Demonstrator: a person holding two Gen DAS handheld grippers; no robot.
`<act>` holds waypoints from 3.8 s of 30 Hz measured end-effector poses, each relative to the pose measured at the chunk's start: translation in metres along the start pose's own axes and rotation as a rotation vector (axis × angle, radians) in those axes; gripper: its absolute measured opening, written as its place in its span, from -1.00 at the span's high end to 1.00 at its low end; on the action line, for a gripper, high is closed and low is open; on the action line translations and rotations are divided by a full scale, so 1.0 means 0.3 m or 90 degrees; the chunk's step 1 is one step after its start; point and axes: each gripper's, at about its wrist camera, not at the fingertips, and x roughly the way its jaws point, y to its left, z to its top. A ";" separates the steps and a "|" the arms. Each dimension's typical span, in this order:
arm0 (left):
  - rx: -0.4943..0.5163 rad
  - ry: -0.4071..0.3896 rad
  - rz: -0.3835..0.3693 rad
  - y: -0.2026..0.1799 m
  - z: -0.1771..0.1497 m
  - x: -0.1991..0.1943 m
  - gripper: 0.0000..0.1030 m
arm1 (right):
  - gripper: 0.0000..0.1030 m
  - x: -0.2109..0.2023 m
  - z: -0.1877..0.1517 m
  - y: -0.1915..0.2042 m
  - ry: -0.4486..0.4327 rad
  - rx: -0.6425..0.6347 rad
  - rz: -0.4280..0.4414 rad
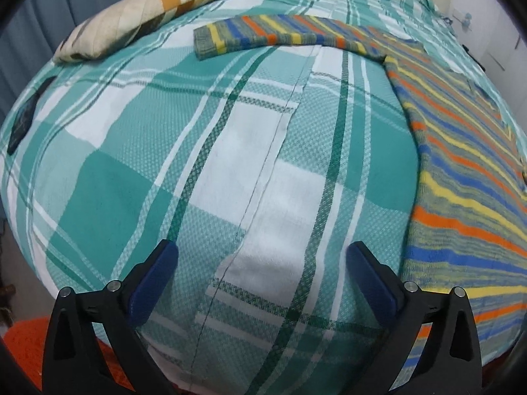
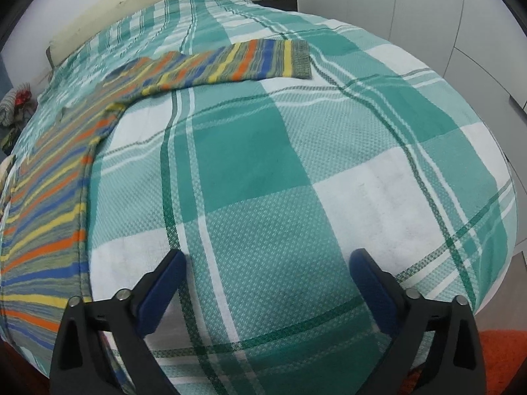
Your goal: Fold small clothes
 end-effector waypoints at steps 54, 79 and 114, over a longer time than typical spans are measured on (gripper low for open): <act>0.031 -0.004 0.017 -0.026 -0.024 0.006 -0.99 | -1.00 0.036 -0.020 0.029 0.010 -0.030 -0.030; 0.031 -0.006 0.019 -0.033 -0.026 0.007 -0.99 | -1.00 0.036 -0.020 0.031 0.009 -0.031 -0.032; 0.032 -0.008 0.022 -0.036 -0.031 0.005 -0.99 | -1.00 0.033 -0.023 0.032 0.007 -0.031 -0.033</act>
